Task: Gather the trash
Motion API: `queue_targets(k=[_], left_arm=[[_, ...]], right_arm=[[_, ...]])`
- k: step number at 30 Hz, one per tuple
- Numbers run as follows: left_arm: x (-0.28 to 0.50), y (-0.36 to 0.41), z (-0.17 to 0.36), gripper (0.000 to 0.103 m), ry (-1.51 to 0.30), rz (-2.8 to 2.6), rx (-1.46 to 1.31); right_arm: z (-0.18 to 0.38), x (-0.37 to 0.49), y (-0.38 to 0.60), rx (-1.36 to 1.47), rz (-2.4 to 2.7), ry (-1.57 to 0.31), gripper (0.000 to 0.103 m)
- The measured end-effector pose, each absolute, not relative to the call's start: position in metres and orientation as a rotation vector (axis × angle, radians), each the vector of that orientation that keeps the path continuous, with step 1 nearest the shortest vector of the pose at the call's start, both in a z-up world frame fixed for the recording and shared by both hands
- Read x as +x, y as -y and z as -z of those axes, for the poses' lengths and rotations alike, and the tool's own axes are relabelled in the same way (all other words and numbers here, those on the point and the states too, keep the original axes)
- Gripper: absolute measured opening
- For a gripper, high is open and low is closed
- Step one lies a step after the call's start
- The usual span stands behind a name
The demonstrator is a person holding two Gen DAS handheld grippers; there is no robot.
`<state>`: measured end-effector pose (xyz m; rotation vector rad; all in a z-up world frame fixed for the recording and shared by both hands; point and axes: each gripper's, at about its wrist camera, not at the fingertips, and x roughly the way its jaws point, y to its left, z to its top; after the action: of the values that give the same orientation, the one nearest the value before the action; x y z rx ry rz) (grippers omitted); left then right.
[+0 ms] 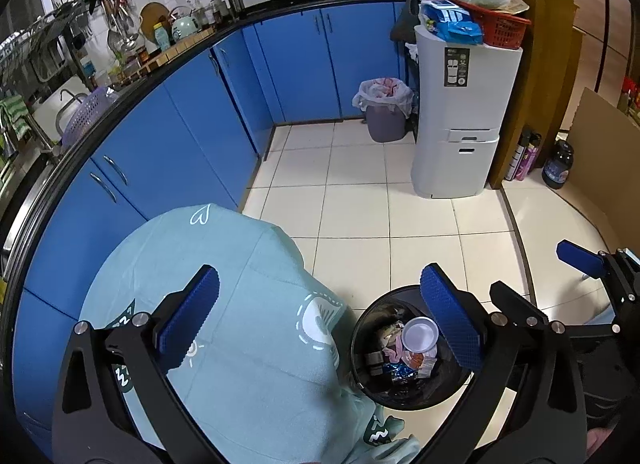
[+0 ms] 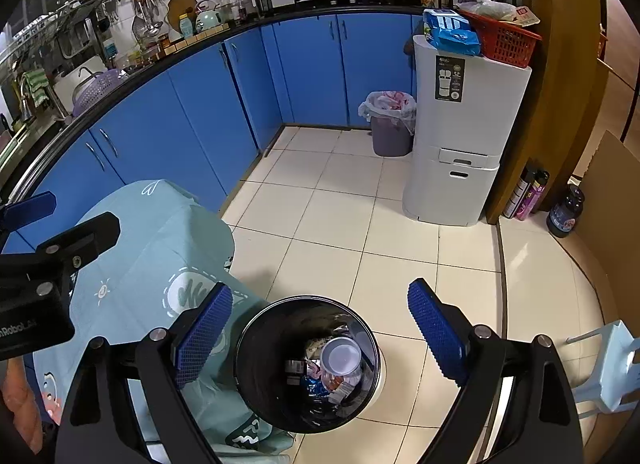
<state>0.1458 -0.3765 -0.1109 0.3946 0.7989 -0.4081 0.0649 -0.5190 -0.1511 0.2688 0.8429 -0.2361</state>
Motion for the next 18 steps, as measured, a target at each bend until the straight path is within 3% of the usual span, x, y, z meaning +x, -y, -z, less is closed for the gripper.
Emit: queue_targets(k=[18], left_arm=[[0.1449,0.3764,0.1116,0.099,-0.817,0.424,0.378]], right_arm=[[0.1508,0.0639,0.5190,0.267,0.237,-0.842,0.087]])
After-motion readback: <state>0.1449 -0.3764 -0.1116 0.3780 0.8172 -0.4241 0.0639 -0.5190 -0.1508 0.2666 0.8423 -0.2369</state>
